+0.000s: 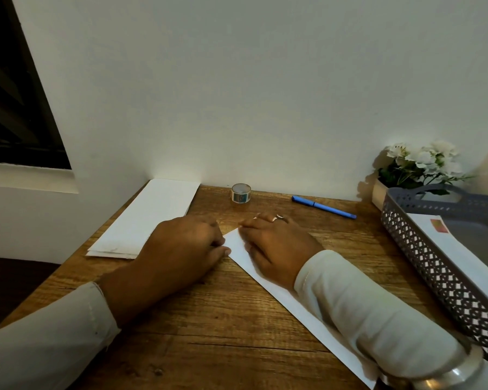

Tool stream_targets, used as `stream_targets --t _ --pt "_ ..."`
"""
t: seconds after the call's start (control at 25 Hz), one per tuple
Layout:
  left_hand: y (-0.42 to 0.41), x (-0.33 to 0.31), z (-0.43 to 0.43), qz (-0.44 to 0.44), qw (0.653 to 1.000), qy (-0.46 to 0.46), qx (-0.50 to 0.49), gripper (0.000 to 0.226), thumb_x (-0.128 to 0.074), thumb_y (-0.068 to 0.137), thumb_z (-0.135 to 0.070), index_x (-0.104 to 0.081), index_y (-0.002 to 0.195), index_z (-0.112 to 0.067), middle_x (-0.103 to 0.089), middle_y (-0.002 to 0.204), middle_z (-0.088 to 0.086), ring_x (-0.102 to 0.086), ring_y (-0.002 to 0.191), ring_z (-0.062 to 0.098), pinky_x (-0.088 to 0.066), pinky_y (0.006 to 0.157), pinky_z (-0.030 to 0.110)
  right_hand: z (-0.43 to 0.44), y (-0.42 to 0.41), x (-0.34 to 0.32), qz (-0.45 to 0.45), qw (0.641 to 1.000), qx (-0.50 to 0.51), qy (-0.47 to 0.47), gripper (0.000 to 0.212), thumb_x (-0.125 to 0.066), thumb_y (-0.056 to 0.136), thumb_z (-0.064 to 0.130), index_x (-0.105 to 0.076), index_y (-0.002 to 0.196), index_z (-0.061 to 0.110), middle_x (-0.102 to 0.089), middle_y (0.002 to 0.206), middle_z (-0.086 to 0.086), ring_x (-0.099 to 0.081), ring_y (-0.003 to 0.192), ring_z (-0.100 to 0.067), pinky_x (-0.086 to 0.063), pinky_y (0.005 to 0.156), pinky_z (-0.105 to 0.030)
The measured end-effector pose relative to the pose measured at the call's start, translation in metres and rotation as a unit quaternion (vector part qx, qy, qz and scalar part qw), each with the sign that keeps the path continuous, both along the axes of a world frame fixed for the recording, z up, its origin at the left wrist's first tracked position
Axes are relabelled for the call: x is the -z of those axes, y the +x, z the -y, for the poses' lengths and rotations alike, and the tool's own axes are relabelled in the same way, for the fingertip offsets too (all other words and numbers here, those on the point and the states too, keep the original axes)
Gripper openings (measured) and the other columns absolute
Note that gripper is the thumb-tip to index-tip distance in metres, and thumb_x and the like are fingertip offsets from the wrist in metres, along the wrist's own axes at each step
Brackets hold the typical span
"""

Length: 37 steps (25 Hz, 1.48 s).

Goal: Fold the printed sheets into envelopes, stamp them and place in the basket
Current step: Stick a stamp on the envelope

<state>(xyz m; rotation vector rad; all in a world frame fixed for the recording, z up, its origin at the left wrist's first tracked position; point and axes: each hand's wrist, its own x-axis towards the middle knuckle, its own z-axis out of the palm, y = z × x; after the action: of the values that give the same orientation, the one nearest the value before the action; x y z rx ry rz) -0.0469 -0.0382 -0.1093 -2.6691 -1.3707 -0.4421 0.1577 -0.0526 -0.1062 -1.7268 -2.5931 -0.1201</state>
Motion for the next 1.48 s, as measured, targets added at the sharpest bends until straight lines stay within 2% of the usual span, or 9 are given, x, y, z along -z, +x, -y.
stream_targets --t 0.12,0.28,0.4,0.72,0.88,1.08,1.2,1.32,1.48 --pt "-0.001 0.001 -0.001 0.002 1.0 0.015 0.005 0.04 -0.051 0.095 -0.055 -0.069 0.123 -0.032 -0.064 0.123 -0.016 -0.058 0.108 0.007 -0.039 0.08 0.016 -0.002 0.003 0.002 -0.043 0.998 -0.021 -0.028 0.048 -0.035 0.106 0.037 -0.039 0.153 0.031 -0.037 0.161 0.011 -0.029 0.149 -0.016 -0.022 0.122 -0.044" --pt "-0.001 0.002 -0.002 -0.003 1.0 0.008 0.003 0.04 -0.052 0.095 -0.056 -0.07 0.122 -0.033 -0.065 0.123 -0.016 -0.059 0.107 0.008 -0.038 0.076 0.016 -0.013 0.017 -0.001 -0.033 0.995 0.073 -0.058 0.058 -0.031 0.103 0.056 -0.029 0.157 0.034 -0.027 0.165 0.013 -0.021 0.153 -0.018 -0.018 0.124 -0.05" --pt "0.0 0.004 0.001 -0.002 1.0 0.015 -0.011 0.041 -0.05 0.094 -0.059 -0.071 0.119 -0.033 -0.065 0.121 -0.017 -0.06 0.105 0.008 -0.044 0.08 0.019 -0.013 0.011 -0.002 -0.013 0.994 0.09 -0.068 0.067 -0.029 0.1 0.065 -0.023 0.159 0.033 -0.022 0.166 0.012 -0.017 0.155 -0.021 -0.014 0.125 -0.053" --pt "0.003 0.004 0.01 -0.021 0.998 0.008 -0.053 0.047 -0.046 0.091 -0.068 -0.07 0.11 -0.032 -0.066 0.11 -0.018 -0.059 0.097 0.007 -0.042 0.074 0.019 -0.012 0.014 0.005 -0.005 0.986 0.152 -0.066 0.09 -0.021 0.09 0.081 -0.016 0.161 0.027 -0.015 0.169 0.005 -0.015 0.156 -0.024 -0.015 0.125 -0.051" --pt "0.008 -0.007 -0.001 0.03 0.995 -0.033 -0.091 0.035 -0.056 0.089 -0.065 -0.07 0.093 -0.033 -0.064 0.087 -0.019 -0.056 0.078 0.004 -0.036 0.06 0.017 -0.01 0.01 0.003 -0.023 0.99 0.118 -0.079 0.088 -0.026 0.091 0.08 -0.016 0.161 0.027 -0.013 0.169 0.005 -0.012 0.156 -0.023 -0.012 0.125 -0.05" --pt "0.023 -0.009 -0.03 0.133 0.986 -0.008 -0.104 0.012 -0.063 0.091 -0.043 -0.068 0.088 -0.032 -0.068 0.085 -0.015 -0.058 0.073 0.004 -0.035 0.056 0.016 -0.007 0.005 0.004 -0.058 0.994 0.068 -0.061 0.084 -0.034 0.092 0.077 -0.025 0.159 0.028 -0.02 0.168 0.007 -0.018 0.154 -0.021 -0.013 0.123 -0.048" --pt "0.034 -0.004 -0.06 0.19 0.977 0.025 -0.097 0.012 -0.059 0.095 -0.033 -0.068 0.102 -0.033 -0.069 0.103 -0.011 -0.064 0.086 0.01 -0.043 0.064 0.02 -0.008 0.009 0.005 -0.115 0.989 0.072 -0.059 0.079 -0.047 0.087 0.077 -0.038 0.152 0.033 -0.03 0.161 0.007 -0.028 0.148 -0.022 -0.017 0.122 -0.049" --pt "0.05 0.004 -0.092 0.162 0.982 0.019 -0.1 0.029 -0.059 0.098 -0.027 -0.063 0.127 -0.025 -0.057 0.133 0.0 -0.061 0.11 0.022 -0.051 0.083 0.028 -0.012 0.011 0.007 -0.175 0.979 0.09 -0.055 0.076 -0.058 0.08 0.078 -0.044 0.143 0.036 -0.039 0.152 0.008 -0.036 0.141 -0.021 -0.025 0.12 -0.049" --pt "0.059 0.015 -0.11 0.122 0.988 0.009 -0.089 0.031 -0.056 0.099 -0.029 -0.063 0.129 -0.024 -0.054 0.137 0.004 -0.053 0.118 0.026 -0.05 0.089 0.035 -0.015 0.014 0.01 -0.214 0.97 0.104 -0.043 0.066 -0.062 0.083 0.07 -0.046 0.137 0.035 -0.045 0.145 0.009 -0.041 0.135 -0.018 -0.03 0.119 -0.046"
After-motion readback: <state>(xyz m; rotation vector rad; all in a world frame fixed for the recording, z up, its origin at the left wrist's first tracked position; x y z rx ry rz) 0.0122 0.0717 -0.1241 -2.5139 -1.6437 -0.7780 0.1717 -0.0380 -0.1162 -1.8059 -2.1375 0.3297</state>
